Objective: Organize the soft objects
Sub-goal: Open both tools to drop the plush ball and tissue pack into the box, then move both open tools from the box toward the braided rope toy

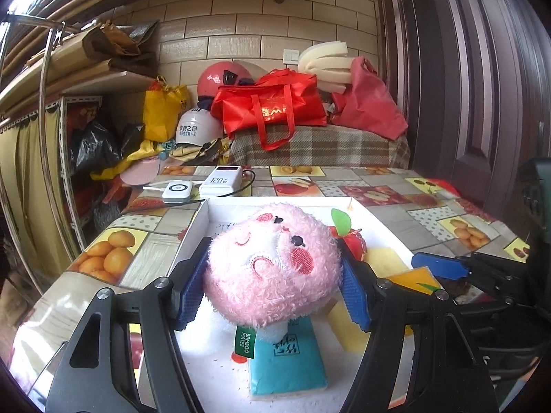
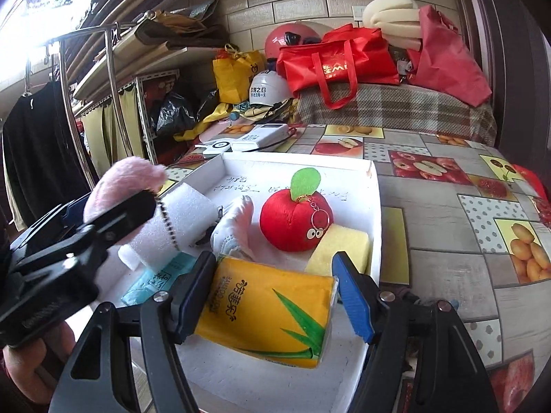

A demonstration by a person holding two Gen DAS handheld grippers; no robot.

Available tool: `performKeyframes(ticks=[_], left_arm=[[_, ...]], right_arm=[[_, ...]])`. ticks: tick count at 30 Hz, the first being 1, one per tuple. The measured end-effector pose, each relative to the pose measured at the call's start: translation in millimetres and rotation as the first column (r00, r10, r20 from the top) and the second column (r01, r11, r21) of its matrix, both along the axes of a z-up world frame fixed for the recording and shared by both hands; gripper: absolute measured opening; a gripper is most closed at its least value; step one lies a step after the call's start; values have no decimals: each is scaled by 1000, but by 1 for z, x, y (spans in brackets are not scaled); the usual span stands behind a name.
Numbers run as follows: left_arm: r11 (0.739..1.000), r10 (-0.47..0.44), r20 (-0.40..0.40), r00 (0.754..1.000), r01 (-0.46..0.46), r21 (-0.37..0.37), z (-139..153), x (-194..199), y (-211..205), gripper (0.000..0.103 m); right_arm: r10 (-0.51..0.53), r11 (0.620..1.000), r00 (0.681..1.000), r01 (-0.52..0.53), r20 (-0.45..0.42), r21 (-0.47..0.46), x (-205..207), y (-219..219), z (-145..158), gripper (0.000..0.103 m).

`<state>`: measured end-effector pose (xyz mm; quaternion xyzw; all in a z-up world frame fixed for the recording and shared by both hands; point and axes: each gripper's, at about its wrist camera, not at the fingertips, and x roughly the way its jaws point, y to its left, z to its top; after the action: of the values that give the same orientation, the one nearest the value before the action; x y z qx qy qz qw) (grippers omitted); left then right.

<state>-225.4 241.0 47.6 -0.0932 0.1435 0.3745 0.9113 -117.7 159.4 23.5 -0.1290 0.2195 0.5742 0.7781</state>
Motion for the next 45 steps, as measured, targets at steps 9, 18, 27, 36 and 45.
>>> performKeyframes(ticks=[9, 18, 27, 36, 45], left_arm=[[997, 65, 32, 997, -64, -32, 0, -6, 9, 103], [998, 66, 46, 997, -65, -17, 1, -9, 6, 103], [992, 92, 133, 987, -79, -99, 0, -27, 20, 103], [988, 112, 153, 982, -94, -121, 0, -32, 24, 103], [988, 111, 152, 982, -93, -124, -1, -31, 23, 103]], right_arm=[[-32, 999, 999, 31, 21, 27, -1, -3, 2, 87], [-37, 998, 998, 34, 57, 47, -5, -6, 4, 88], [-86, 992, 996, 86, 5, 95, 4, -26, 6, 88], [-374, 911, 916, 392, -148, 125, 101, -92, 8, 88], [-353, 935, 927, 350, -129, -52, 111, -59, -4, 88]])
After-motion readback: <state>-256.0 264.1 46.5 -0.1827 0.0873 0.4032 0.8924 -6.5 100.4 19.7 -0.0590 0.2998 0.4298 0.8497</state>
